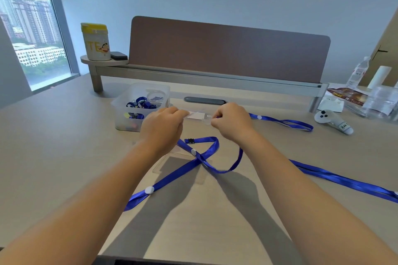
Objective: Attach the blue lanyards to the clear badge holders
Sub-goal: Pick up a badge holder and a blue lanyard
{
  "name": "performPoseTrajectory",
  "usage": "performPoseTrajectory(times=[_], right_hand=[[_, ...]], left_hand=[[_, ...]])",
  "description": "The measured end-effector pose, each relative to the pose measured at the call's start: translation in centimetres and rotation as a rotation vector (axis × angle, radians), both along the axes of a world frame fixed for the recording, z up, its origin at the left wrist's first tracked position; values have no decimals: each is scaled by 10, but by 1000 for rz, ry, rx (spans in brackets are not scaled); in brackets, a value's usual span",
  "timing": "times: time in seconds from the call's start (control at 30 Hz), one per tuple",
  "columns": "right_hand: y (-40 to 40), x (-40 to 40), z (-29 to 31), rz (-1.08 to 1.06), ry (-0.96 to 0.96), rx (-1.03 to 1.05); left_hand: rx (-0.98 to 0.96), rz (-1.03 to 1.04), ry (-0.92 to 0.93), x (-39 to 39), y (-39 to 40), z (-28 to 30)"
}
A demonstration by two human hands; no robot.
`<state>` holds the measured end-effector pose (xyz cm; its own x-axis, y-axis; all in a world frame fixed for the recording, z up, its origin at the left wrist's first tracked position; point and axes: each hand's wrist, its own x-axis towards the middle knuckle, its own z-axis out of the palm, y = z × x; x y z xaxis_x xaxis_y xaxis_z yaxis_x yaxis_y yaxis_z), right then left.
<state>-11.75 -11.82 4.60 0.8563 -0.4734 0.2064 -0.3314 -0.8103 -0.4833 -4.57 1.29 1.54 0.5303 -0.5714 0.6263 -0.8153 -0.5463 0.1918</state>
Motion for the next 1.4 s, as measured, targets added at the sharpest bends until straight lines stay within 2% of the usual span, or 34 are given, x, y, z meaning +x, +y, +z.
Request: performPoseTrajectory(times=[0.07, 0.2, 0.37, 0.63, 0.73, 0.97, 1.23, 1.3, 1.4], right_hand=[[-1, 0, -8, 19, 60, -111], [-5, 3, -24, 150, 174, 44], [-4, 17, -46, 156, 149, 125], [-8, 55, -81, 137, 369, -138], [-10, 60, -85, 136, 431, -160], [-8, 66, -87, 131, 380, -333], [1, 70, -58, 110, 419, -161], [8, 73, -40, 127, 333, -77], [19, 83, -16, 136, 93, 156]], left_hand=[[16, 22, 40, 3, 2, -2], [16, 60, 173, 11, 9, -12], [-3, 108, 311, 20, 14, -20], [-62, 177, 393, 50, 21, -35], [-79, 158, 401, 56, 23, -38], [-110, 149, 407, 56, 30, -35], [-179, 212, 489, 61, 52, -24], [-217, 223, 518, 64, 59, -18], [-291, 251, 551, 73, 70, -8]])
